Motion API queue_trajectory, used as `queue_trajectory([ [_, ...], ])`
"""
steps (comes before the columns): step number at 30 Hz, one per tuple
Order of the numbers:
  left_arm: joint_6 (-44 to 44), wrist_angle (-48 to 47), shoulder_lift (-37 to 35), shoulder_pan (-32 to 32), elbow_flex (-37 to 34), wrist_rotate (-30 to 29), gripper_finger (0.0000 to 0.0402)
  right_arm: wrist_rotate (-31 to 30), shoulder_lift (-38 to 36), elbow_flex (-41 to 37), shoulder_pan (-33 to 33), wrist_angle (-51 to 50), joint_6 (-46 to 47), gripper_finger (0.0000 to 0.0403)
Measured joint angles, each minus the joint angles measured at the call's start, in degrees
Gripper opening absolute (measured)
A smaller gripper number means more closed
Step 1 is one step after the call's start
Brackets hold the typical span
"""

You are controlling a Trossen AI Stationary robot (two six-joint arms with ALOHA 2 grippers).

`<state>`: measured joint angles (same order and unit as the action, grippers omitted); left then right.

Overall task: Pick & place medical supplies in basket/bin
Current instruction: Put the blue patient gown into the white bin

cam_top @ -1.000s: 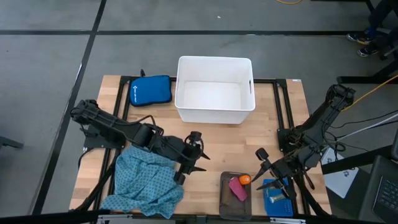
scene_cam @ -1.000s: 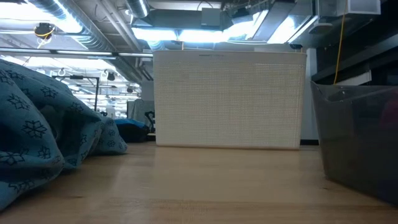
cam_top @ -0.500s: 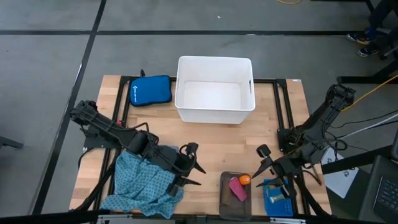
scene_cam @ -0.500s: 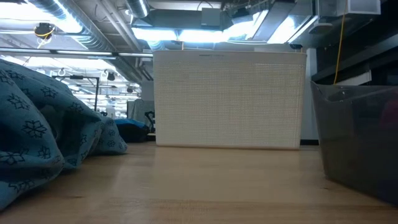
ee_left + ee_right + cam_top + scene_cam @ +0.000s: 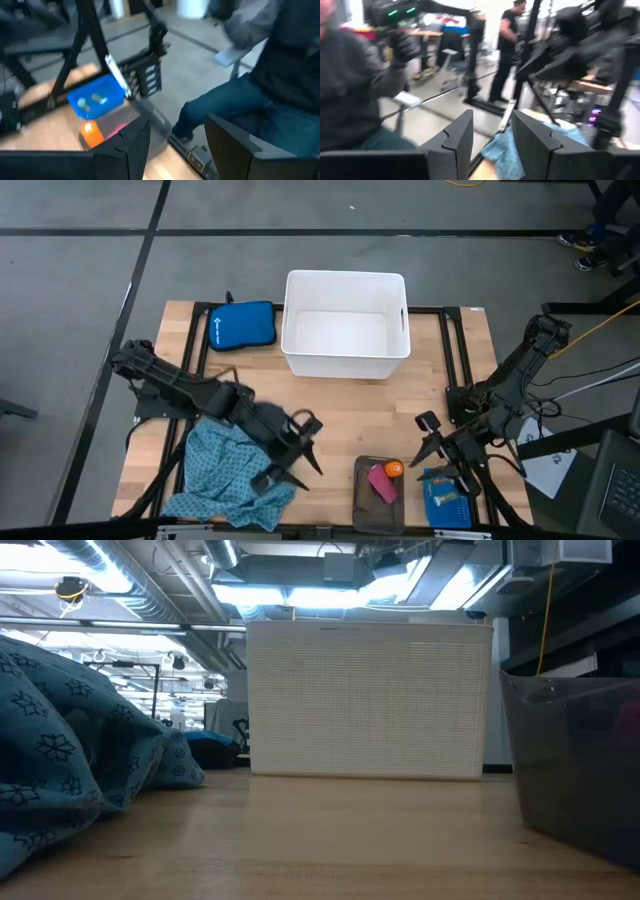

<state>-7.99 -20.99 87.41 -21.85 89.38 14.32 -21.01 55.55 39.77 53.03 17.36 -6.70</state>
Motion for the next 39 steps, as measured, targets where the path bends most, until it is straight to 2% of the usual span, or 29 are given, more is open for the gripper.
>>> queue_trajectory([
  [3,-0.6,-0.2,-2.7,2.6,0.0,4.6,0.0185,2.0,-2.5,-0.1,0.8,-5.5,2.2,0.0135],
  [5,-0.4,-0.7,-4.6,3.9,0.0,8.8,0.0185,1.6,-4.9,-2.6,1.6,-5.3,3.0,0.0135],
  [7,0.0,-2.0,-6.3,4.3,-0.4,10.9,0.0185,2.0,-8.1,-7.5,2.4,0.4,1.8,0.0135],
  [9,0.0,-0.1,-9.8,3.4,-4.7,9.5,0.0185,3.8,-11.9,-13.6,3.0,8.0,0.0,0.0135],
  [11,0.2,5.6,-15.0,2.2,-12.8,7.8,0.0185,4.6,-15.8,-19.9,3.4,14.1,-0.3,0.0135],
  [13,1.6,15.1,-21.3,1.0,-23.8,5.6,0.0185,4.5,-19.3,-23.8,3.5,15.6,0.7,0.0135],
  [18,7.3,35.0,-40.7,-0.3,-52.3,-2.3,0.0185,3.2,-23.9,-24.9,3.3,11.6,1.5,0.0135],
  [20,8.1,39.3,-48.6,-0.6,-60.5,-3.7,0.0185,3.9,-25.5,-24.9,3.3,10.4,0.3,0.0135],
  [23,10.9,39.8,-59.6,-0.6,-68.4,-4.2,0.0185,2.7,-29.4,-24.9,3.3,5.5,0.5,0.0135],
  [27,11.3,34.1,-71.3,-0.6,-73.2,-3.9,0.0185,-2.6,-33.3,-24.9,2.8,-1.5,5.5,0.0135],
  [30,10.4,29.5,-78.4,-0.7,-74.9,-5.3,0.0185,-2.3,-35.3,-25.0,2.2,-6.5,6.0,0.0135],
  [33,9.6,26.1,-82.3,-0.6,-75.3,-5.4,0.0185,-4.1,-35.1,-24.9,1.2,-4.2,6.2,0.0135],
  [37,6.8,25.0,-82.8,-0.6,-75.3,-8.7,0.0185,-17.8,-33.1,-24.9,-1.8,5.3,8.4,0.0135],
  [39,6.3,25.5,-82.6,-0.5,-75.3,-12.8,0.0185,-19.5,-32.1,-24.8,-3.9,7.3,5.7,0.0135],
])
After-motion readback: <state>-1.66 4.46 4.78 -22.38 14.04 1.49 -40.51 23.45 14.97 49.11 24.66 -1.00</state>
